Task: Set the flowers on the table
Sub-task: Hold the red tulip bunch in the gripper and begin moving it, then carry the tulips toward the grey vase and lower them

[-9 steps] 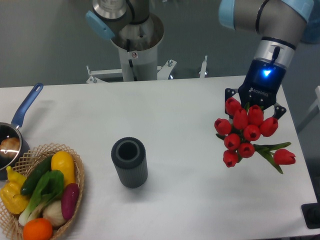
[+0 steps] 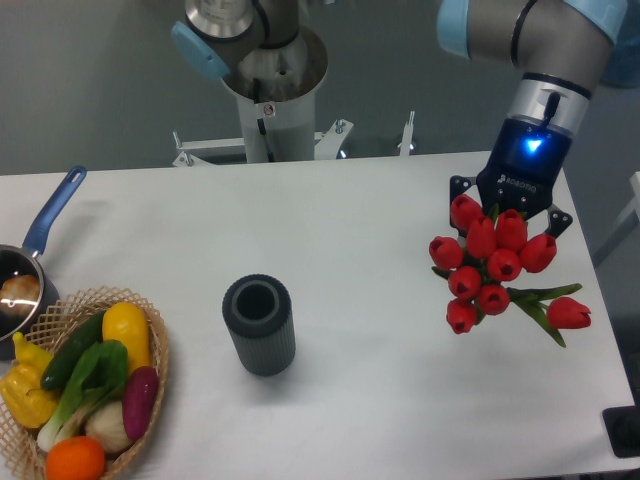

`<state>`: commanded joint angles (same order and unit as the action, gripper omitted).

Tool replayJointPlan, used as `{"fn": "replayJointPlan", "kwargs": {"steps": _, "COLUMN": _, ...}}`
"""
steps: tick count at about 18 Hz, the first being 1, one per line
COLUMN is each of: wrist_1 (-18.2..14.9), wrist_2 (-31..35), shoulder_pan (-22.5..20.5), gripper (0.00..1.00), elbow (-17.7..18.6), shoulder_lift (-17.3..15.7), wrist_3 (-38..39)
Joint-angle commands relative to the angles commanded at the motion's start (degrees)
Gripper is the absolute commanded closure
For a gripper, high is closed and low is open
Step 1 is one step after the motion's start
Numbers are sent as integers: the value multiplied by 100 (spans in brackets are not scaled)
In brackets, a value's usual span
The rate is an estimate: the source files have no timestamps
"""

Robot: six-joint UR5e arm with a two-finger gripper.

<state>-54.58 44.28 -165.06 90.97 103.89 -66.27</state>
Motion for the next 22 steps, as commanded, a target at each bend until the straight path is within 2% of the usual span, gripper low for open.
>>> {"fn": "replayJointPlan", "kwargs": {"steps": 6, "wrist_1": -53, "wrist_2": 1090, "shoulder_pan": 62, "gripper": 53, "elbow": 9, "shoulder_lift": -185, "wrist_3": 9}}
{"fn": "replayJointPlan", "kwargs": {"steps": 10, "wrist_1": -53, "wrist_2": 1995, "shoulder_pan": 342, "gripper": 53, "elbow": 0, "shoulder_lift": -185, "wrist_3": 0}}
{"fn": "replayJointPlan", "kwargs": {"steps": 18, "wrist_1": -35, "wrist_2": 3884, "shoulder_pan": 1159, "gripper": 52, "elbow": 9, "shoulder_lift": 166, "wrist_3": -211}}
{"fn": "replayJointPlan", "kwargs": {"steps": 22, "wrist_1": -44, "wrist_2": 4291, "shoulder_pan": 1309, "gripper": 52, "elbow": 140, "shoulder_lift": 298, "wrist_3": -220}}
